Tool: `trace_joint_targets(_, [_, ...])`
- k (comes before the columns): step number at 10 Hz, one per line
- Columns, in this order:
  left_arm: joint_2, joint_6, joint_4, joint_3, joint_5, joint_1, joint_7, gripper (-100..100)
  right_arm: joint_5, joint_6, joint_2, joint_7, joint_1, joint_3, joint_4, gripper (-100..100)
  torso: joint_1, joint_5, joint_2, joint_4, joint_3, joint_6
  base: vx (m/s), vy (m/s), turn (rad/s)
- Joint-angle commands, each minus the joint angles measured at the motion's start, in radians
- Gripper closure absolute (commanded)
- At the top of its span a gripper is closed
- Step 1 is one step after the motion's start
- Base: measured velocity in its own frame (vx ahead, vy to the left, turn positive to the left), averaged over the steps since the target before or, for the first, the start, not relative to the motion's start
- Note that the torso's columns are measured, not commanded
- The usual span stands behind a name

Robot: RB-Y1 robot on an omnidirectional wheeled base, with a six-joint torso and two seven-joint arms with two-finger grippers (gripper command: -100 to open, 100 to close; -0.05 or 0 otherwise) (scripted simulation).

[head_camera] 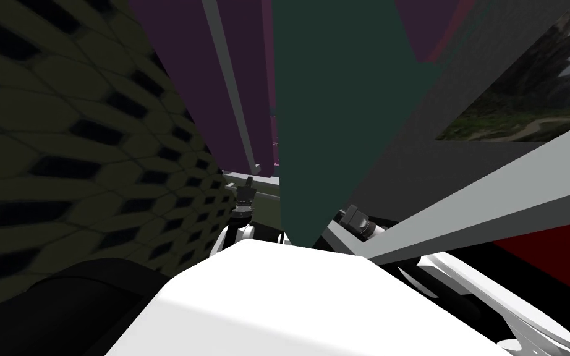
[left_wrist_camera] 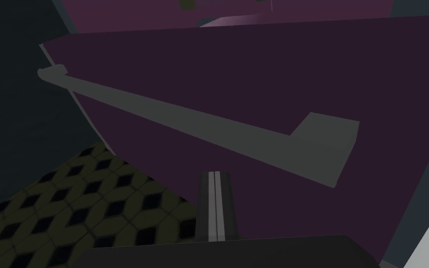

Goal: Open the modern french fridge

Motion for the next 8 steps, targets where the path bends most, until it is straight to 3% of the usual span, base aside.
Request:
trace_joint_targets(1, [0.000,0.000,0.000,0.000,0.000,0.000,0.000,0,0.055,-0.042,0.009,0.013,-0.058,-0.041,0.049,100,0.001,-0.001,0.001,0.000,0.000,-0.003,-0.212,-0.109,0.369])
trace_joint_targets(2, [0.000,0.000,0.000,0.000,0.000,-0.001,0.000,0,0.082,-0.044,0.009,0.013,-0.084,-0.066,0.078,100,-0.003,-0.002,0.016,0.002,0.004,0.001,-0.301,-0.125,0.492])
trace_joint_targets(4, [0.000,0.000,0.000,0.000,0.000,0.000,0.000,0,0.108,-0.044,0.009,0.013,-0.119,-0.082,0.145,100,0.008,-0.001,0.031,0.004,0.017,0.008,-0.100,-0.082,0.259])
trace_joint_targets(5, [0.000,0.000,0.000,0.000,0.000,0.000,0.000,0,0.151,-0.095,0.015,0.022,-0.164,-0.129,0.181,100,0.013,0.001,0.027,0.003,0.015,0.009,-0.173,-0.099,0.359])
trace_joint_targets(7, [0.000,0.000,0.000,0.000,0.000,-0.001,0.000,0,0.210,-0.095,0.015,0.022,-0.223,-0.173,0.235,100,0.012,0.002,0.039,0.007,0.021,0.006,-0.239,-0.088,0.402])
trace_joint_targets(8, [0.000,0.000,0.000,0.000,0.000,0.000,0.000,0,0.210,-0.095,0.015,0.022,-0.230,-0.173,0.272,100,0.014,0.005,0.034,0.009,0.018,0.008,-0.056,-0.007,0.172])
